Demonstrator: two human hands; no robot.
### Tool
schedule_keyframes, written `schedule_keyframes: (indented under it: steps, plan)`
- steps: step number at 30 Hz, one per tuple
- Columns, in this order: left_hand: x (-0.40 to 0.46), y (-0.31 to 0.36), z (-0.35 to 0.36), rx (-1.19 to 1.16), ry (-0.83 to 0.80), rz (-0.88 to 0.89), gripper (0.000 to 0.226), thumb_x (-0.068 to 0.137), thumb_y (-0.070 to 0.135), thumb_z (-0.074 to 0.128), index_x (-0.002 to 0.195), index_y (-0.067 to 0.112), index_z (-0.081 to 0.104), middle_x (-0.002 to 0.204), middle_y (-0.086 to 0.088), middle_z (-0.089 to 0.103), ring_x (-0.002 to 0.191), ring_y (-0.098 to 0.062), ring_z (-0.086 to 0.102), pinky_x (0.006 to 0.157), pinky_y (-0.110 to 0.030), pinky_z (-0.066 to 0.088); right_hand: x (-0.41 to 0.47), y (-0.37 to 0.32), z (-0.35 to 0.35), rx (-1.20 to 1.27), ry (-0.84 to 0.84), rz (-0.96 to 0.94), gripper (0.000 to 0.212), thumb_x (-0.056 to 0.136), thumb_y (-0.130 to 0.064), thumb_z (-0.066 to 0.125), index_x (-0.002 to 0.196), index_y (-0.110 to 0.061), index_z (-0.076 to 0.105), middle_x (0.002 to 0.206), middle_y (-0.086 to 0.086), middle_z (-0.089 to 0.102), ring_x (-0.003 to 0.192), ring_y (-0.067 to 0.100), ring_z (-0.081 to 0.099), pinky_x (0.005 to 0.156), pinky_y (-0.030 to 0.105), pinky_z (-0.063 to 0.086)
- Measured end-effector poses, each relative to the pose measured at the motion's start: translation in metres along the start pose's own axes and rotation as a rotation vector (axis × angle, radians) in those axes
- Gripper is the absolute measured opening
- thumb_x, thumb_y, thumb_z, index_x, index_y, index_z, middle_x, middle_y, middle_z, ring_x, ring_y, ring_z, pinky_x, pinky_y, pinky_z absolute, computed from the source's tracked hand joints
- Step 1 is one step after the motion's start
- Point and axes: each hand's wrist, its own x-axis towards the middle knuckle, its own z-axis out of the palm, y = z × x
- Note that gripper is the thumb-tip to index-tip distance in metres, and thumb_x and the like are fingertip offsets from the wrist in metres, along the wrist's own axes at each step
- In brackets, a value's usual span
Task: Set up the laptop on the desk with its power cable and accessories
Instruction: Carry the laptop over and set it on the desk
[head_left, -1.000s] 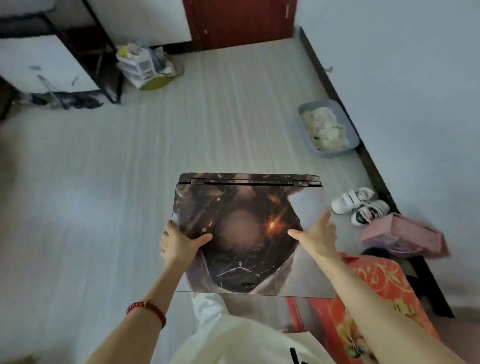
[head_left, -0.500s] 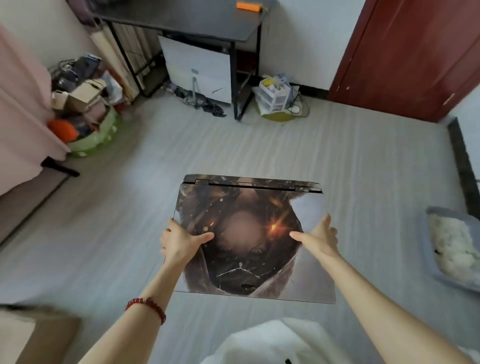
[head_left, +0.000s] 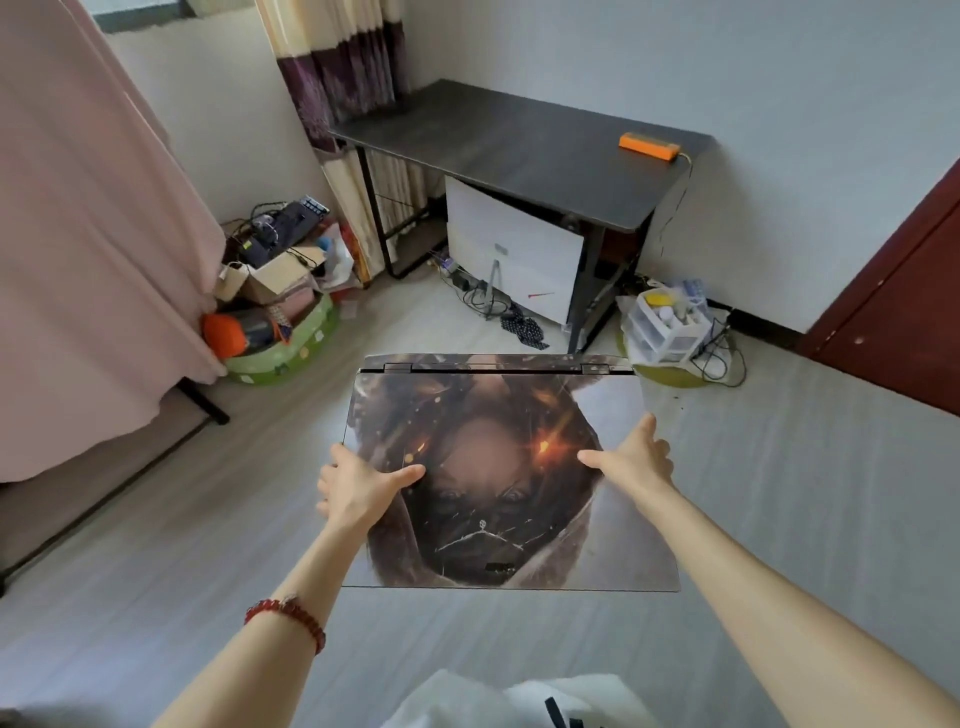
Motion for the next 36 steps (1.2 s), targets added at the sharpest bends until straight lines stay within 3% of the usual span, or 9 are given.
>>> schedule_keyframes:
  steps: [10, 17, 23, 27, 36]
  plan:
    - [0.256, 0.131, -0.013, -0.003, 0.033, -0.035, 0.108, 0.053, 0.056, 0.082, 0.131, 0.006, 0.028, 0.133, -0.021, 0.042, 0.123, -0.038, 0.039, 0.098, -0.052, 0.037, 0.196, -0.219, 0.058, -0.014, -0.031, -0.08, 0.109, 0.075, -0.029, 0.075, 0.145, -0.015, -0.008, 0.153, 0.02, 0.01, 0.137, 0.041, 0.018, 0.109, 0.054, 0.023]
    - [0.449, 0.244, -0.016, 0.042, -0.034, -0.016, 0.112, 0.051, 0.057, 0.082, 0.135, 0.009, 0.025, 0.135, -0.019, 0.041, 0.125, -0.038, 0.038, 0.099, -0.051, 0.035, 0.334, -0.36, 0.092, -0.005, 0.002, -0.024, 0.108, 0.076, -0.031, 0.074, 0.145, -0.012, -0.007, 0.153, 0.016, 0.018, 0.137, 0.039, 0.023, 0.11, 0.052, 0.028]
    - [0.58, 0.34, 0.005, 0.067, -0.079, 0.055, 0.113, 0.051, 0.058, 0.082, 0.136, 0.01, 0.025, 0.137, -0.019, 0.04, 0.126, -0.038, 0.037, 0.101, -0.052, 0.034, 0.44, -0.446, 0.098, 0.005, 0.071, 0.069, 0.107, 0.072, -0.033, 0.075, 0.146, -0.016, 0.0, 0.146, 0.023, 0.024, 0.127, 0.041, 0.037, 0.101, 0.047, 0.038]
    - [0.671, 0.413, 0.036, 0.092, -0.096, 0.096, 0.111, 0.052, 0.058, 0.081, 0.135, 0.01, 0.026, 0.136, -0.018, 0.041, 0.125, -0.037, 0.039, 0.101, -0.052, 0.037, 0.534, -0.501, 0.101, 0.062, 0.098, 0.103, 0.096, 0.071, -0.031, 0.076, 0.14, -0.016, 0.011, 0.139, 0.022, 0.031, 0.123, 0.041, 0.038, 0.1, 0.049, 0.038]
    - [0.852, 0.585, 0.085, 0.141, -0.148, 0.142, 0.108, 0.048, 0.058, 0.082, 0.128, 0.008, 0.032, 0.129, -0.019, 0.046, 0.12, -0.038, 0.042, 0.097, -0.05, 0.039, 0.72, -0.631, 0.084, 0.158, 0.143, 0.199, 0.094, 0.071, -0.029, 0.076, 0.14, -0.014, 0.014, 0.139, 0.022, 0.032, 0.123, 0.04, 0.038, 0.099, 0.051, 0.039]
